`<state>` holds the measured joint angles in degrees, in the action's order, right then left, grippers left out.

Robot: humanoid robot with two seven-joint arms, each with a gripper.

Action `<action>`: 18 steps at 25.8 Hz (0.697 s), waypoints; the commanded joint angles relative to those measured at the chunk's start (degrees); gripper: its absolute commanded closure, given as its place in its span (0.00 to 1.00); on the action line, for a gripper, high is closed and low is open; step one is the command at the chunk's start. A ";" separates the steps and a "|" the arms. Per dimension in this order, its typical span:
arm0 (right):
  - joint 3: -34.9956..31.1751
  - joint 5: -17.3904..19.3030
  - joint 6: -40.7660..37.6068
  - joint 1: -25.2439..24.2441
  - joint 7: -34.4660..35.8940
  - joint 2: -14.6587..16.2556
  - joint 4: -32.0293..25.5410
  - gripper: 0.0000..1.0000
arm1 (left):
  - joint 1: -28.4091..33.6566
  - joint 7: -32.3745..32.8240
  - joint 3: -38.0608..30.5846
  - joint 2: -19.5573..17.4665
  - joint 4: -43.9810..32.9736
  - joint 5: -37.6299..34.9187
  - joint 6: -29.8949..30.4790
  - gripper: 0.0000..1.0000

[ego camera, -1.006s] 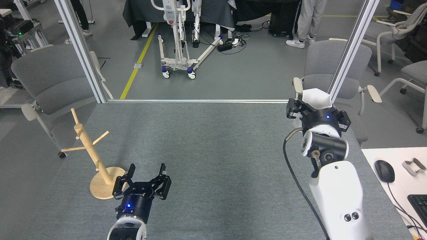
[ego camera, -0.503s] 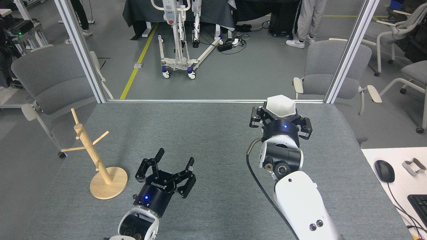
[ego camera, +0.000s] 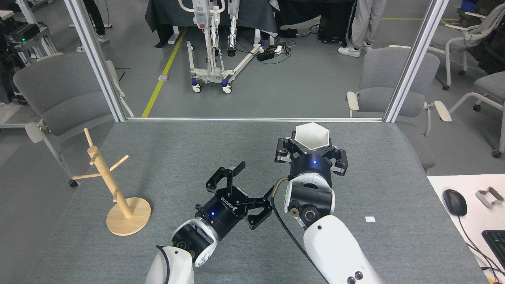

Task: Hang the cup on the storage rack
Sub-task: 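Bring the left gripper under the cup held by the right gripper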

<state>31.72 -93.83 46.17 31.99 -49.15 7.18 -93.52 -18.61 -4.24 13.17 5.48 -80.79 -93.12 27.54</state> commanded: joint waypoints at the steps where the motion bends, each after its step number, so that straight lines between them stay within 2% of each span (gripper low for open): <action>1: 0.09 -0.04 -0.03 0.00 0.19 -0.23 0.09 0.95 | -2.49 -0.33 2.38 0.23 3.01 -0.04 2.08 0.01; 12: 0.09 0.05 -0.38 0.01 0.19 -0.32 1.06 0.95 | -8.55 0.11 3.00 2.52 11.45 -2.24 0.06 0.01; 18: 0.09 0.14 -0.55 0.01 0.19 -0.23 1.15 0.94 | -10.75 0.20 4.40 2.60 14.26 -3.29 -1.08 0.01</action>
<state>31.82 -93.76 45.69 32.00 -48.92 6.86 -92.45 -28.20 -4.05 16.52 7.97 -67.60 -96.06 27.01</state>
